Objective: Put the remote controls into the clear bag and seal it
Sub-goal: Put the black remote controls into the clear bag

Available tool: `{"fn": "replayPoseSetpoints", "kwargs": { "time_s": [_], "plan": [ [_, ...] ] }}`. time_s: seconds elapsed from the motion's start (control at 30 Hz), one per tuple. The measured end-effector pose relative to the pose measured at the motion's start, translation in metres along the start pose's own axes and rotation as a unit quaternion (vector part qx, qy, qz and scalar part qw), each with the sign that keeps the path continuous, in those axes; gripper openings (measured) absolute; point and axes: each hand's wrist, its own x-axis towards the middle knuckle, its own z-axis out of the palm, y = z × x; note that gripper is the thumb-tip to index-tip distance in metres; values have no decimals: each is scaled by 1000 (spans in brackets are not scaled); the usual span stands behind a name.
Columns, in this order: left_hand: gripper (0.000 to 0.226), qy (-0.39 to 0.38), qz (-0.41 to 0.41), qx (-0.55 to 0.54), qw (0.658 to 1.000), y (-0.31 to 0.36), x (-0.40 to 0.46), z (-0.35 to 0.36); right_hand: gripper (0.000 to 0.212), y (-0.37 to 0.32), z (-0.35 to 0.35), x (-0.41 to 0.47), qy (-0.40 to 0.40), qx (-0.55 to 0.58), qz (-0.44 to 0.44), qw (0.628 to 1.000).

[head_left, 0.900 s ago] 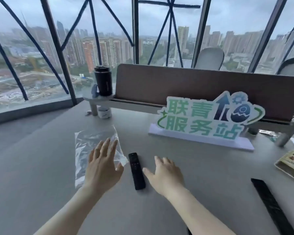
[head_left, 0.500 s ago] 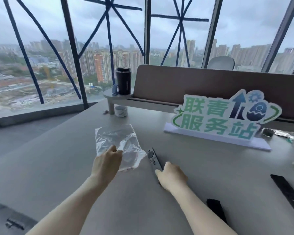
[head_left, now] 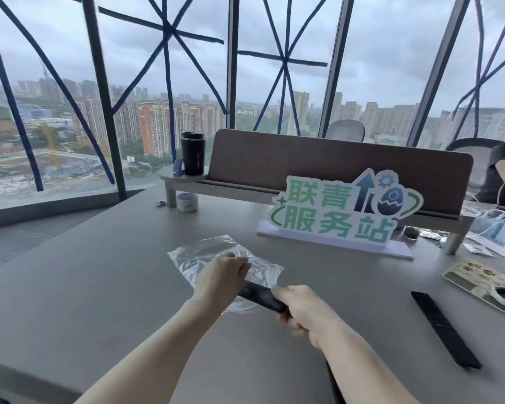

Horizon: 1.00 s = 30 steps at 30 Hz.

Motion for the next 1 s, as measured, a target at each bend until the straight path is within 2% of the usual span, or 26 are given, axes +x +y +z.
{"fn": "replayPoseSetpoints", "kwargs": {
  "time_s": [0.1, 0.17, 0.23, 0.3, 0.33, 0.4, 0.47, 0.5, 0.63, 0.67, 0.73, 0.77, 0.9, 1.0],
  "plan": [
    [30, 2, 3, -8, 1000, 10, -5, 3, 25, 4, 16, 5, -11, 70, -5, 997],
    [32, 15, 10, 2, 1000, 10, -8, 5, 21, 18, 5, 2, 47, 35, -26, 998],
    [32, 22, 16, 3, 1000, 8, -12, 7, 24, 36, -18, -6, 141, -56, -46, 987],
    [33, 21, 20, 2, 1000, 10, -15, 10, 33, 50, -42, -22, 211, -218, -16, 953],
    [33, 20, 21, 3, 1000, 11, -16, 13, 38, 56, -51, -33, 221, -301, 11, 928],
    [32, 20, 27, 7, 999, 18, -19, 18, 46, 65, -62, -55, 190, -411, 66, 889],
    [31, 28, 36, 6, 999, 28, -21, 23, 56, 72, -64, -74, 141, -442, 98, 880],
    [30, 33, 42, 5, 999, 34, -21, 26, 52, 76, -63, -79, 125, -440, 102, 883],
    [33, 30, 43, -4, 999, 58, -26, 37, 39, 90, -56, -84, 124, -398, 83, 905],
    [33, 28, 41, -8, 999, 62, -27, 39, 34, 94, -59, -85, 134, -346, 81, 925],
    [32, 28, 32, -12, 999, 65, -29, 41, 23, 98, -69, -89, 136, -164, 60, 975],
    [32, 29, 23, -14, 999, 66, -30, 40, 20, 99, -77, -91, 128, -91, 52, 986],
    [34, 31, 10, -10, 999, 70, -33, 35, 23, 91, -93, -99, 93, 24, -1, 995],
    [34, 19, 1, -15, 1000, 75, -36, 32, 25, 78, -75, -84, 40, 64, -3, 997]
  ]
}}
